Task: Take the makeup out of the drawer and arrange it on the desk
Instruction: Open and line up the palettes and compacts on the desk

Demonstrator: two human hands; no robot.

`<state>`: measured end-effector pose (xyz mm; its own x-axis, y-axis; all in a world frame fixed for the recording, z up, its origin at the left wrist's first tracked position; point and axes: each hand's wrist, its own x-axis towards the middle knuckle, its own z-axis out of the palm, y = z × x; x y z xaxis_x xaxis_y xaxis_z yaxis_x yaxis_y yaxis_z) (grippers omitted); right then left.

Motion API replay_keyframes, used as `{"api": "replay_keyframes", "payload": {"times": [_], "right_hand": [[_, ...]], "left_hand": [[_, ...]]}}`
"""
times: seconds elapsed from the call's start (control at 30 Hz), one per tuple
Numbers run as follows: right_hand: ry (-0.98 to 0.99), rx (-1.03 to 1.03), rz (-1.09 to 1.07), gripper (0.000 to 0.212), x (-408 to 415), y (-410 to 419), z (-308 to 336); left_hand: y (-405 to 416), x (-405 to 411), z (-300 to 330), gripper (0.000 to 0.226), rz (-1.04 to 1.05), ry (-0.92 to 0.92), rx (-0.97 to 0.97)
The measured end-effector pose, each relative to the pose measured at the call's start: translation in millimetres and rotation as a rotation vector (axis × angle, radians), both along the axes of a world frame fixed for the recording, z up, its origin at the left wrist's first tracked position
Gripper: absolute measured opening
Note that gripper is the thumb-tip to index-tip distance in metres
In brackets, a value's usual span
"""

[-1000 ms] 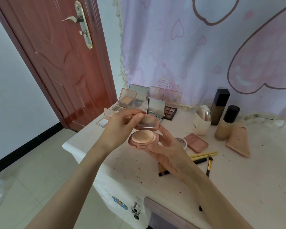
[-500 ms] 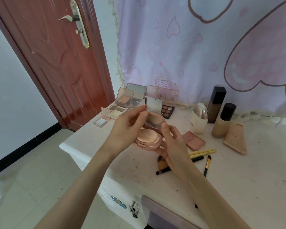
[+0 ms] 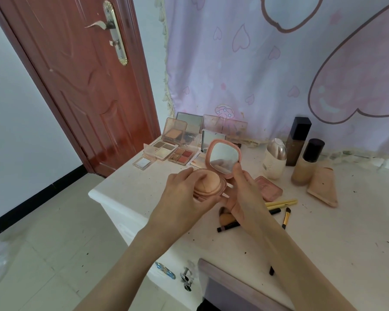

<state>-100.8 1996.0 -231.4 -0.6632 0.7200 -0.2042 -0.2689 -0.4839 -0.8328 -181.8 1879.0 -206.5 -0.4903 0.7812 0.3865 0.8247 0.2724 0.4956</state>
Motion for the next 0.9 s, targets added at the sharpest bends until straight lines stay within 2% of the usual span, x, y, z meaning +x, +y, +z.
{"api": "replay_keyframes", "payload": {"times": [0.1, 0.23, 0.33, 0.47, 0.67, 0.9], "right_hand": [[-0.063, 0.084, 0.064, 0.031, -3.4, 0.1, 4.5], [-0.252, 0.3, 0.093, 0.014, -30.1, -2.2, 12.5], [-0.413, 0.476, 0.087, 0.025, -58.8, -7.1, 11.3], [-0.537, 0.653, 0.08, 0.024, -88.3, -12.9, 2.9], [-0.552, 0.667, 0.061, 0.021, -113.2, -10.3, -4.3], [-0.462, 0.539, 0.036, 0.027, -126.9, -11.7, -4.8]], "left_hand": [[-10.3, -8.2, -4.2, 0.056, 0.027, 0.029, 0.02], [-23.0, -23.4, -8.8, 0.042, 0.098, -0.005, 0.088], [-28.4, -42.4, -16.4, 0.039, 0.153, -0.066, 0.075], [-33.6, -68.1, -31.9, 0.046, 0.207, -0.109, 0.03], [-31.8, -88.4, -46.1, 0.047, 0.278, -0.109, 0.082], [-22.0, -102.2, -49.1, 0.048, 0.339, -0.121, 0.084]]}}
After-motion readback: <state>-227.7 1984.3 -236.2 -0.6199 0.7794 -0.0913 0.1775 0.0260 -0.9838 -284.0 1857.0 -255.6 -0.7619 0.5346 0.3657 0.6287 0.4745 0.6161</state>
